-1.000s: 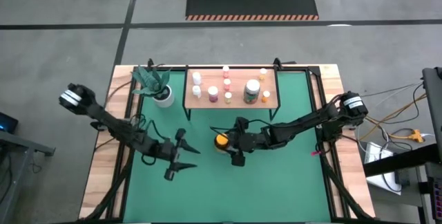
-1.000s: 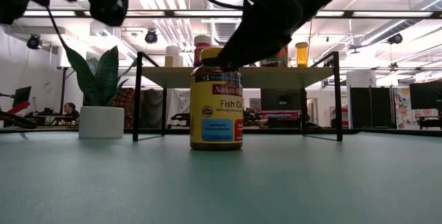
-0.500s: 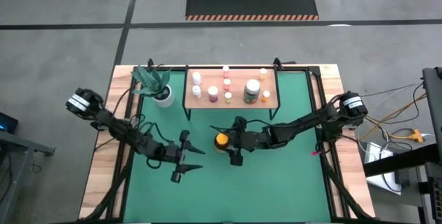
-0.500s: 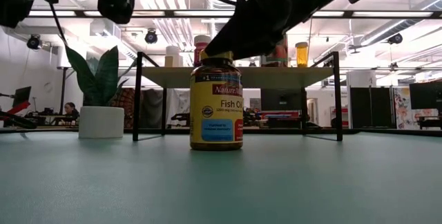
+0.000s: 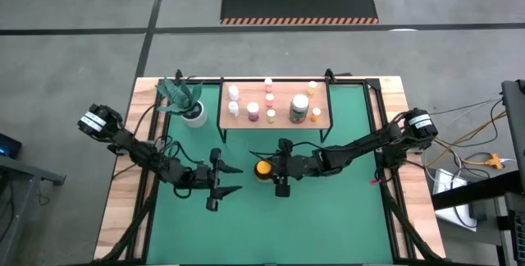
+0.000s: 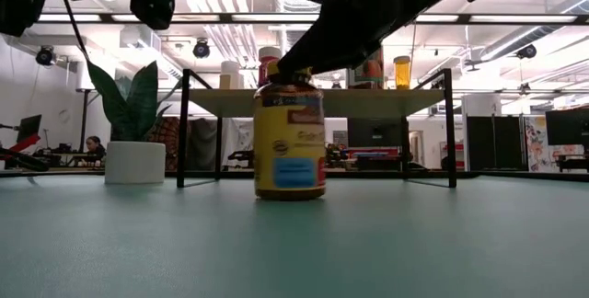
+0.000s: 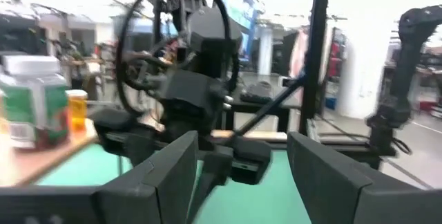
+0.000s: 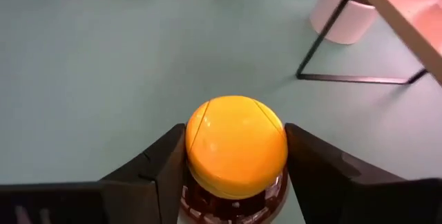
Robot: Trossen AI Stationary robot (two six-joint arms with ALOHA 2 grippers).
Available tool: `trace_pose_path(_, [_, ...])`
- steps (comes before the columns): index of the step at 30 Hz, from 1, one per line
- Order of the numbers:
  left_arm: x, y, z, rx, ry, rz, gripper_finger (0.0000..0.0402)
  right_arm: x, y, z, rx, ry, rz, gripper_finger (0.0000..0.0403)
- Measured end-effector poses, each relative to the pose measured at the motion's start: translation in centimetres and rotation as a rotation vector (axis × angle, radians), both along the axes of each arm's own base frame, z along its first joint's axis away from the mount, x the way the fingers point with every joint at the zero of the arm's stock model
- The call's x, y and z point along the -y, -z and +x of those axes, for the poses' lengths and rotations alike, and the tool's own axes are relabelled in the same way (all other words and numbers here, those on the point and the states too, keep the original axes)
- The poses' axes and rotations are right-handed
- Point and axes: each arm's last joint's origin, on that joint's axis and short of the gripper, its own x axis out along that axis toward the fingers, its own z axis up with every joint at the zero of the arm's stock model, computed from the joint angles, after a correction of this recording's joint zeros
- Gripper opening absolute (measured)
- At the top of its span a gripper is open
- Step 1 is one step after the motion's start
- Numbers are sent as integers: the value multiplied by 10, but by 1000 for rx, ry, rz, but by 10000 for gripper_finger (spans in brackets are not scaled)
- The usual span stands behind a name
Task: Pick and place medicine bottles onto shelf by color
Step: Put the yellow and brown pill bottle on the shelf
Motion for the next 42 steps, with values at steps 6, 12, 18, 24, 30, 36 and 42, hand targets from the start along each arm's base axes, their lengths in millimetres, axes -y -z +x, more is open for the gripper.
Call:
trace_pose_path(6, [-3,-12,-5,53,-33,67,206,-1,-33,-15,46,-127,104,195])
trace_pose_path(12, [-10,-32,-17,130,-88,192,206,1,-81,-41,74,-138,160,195])
trace_pose_path(18, [-18,-45,-29,163,-122,264,206,-5,-114,-57,152,-157,144,195])
trace_pose_path(24, [-26,-50,-42,197,-140,276,206,4,-147,-57,200,-46,53,195])
trace_pose_path(30, [-30,-54,-49,220,-168,319,206,11,-179,-50,246,-33,9,195])
trace_pose_path(36, [-31,-56,-50,224,-207,414,206,31,-219,-48,333,17,-28,195])
trace_pose_path(42, [-33,-63,-53,251,-253,481,206,77,-243,-37,328,151,-67,195])
